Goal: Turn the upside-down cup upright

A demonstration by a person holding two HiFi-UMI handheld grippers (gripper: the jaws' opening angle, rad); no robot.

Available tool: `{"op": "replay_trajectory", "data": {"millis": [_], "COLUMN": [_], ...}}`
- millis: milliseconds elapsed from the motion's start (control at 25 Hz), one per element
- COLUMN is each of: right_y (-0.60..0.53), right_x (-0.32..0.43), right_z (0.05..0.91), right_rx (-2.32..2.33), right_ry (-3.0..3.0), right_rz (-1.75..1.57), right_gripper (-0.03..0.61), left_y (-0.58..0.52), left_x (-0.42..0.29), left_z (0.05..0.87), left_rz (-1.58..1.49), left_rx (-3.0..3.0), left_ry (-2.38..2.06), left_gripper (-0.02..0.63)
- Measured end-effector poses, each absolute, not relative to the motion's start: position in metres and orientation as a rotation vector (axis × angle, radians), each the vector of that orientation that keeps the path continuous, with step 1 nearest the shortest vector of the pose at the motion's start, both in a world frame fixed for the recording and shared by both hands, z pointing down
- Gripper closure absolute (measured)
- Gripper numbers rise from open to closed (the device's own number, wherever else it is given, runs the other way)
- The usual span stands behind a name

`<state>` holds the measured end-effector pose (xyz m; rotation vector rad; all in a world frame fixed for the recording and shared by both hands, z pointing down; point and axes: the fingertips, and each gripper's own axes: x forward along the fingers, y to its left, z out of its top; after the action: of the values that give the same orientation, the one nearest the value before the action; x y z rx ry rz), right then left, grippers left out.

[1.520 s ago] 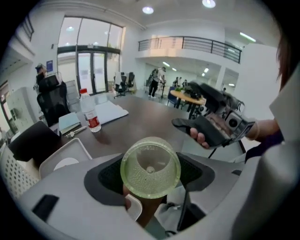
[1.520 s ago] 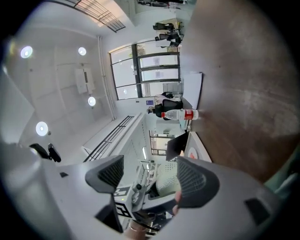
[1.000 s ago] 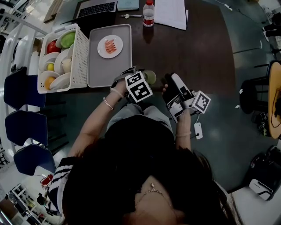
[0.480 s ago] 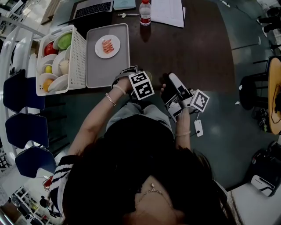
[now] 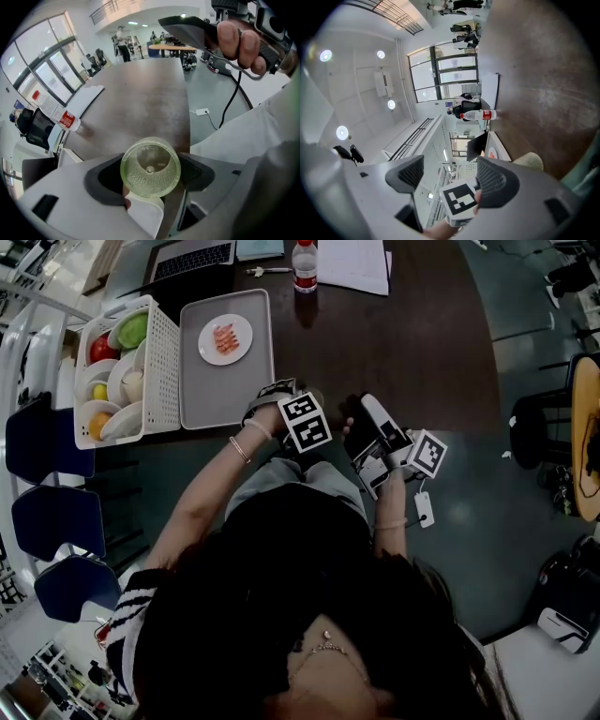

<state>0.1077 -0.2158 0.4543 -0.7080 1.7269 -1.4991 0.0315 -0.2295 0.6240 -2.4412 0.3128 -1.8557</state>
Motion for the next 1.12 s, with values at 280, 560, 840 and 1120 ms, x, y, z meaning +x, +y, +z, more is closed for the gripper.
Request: {"op": "replay_trajectory", "data": {"millis": [280,560,840,1120], "right_y": [-0.216,-0.217,-0.215,-0.213], "right_x": [0.108,0.110,0.107,0.107], "right_z": [0.454,0.451,0.448,0.448], "right_rx": [-0.700,-0.661,-0.607,-0.595], "right_ry": [1.719,1.710,1.705,1.700], "right_rz": [-1.499,-1.488,-1.489,-1.495], "right_gripper": [0.204,0.204,0.204,0.204], "left_y": [-0.232,-0.235,-0.234,-0.231], "left_x": [0.041,0.048,0.050,0.051], "left_z": [0.625,0.623,0.619,0.609], "left_rz": [-1.826,-1.719,-1.664,-1.609], "left_rx": [-2.451,-2.526,-2.565,-2.642], "left_ry": [0.325,0.360,0.366,0.392], "left_gripper": [0.278,0.278,0.278,0.275]}}
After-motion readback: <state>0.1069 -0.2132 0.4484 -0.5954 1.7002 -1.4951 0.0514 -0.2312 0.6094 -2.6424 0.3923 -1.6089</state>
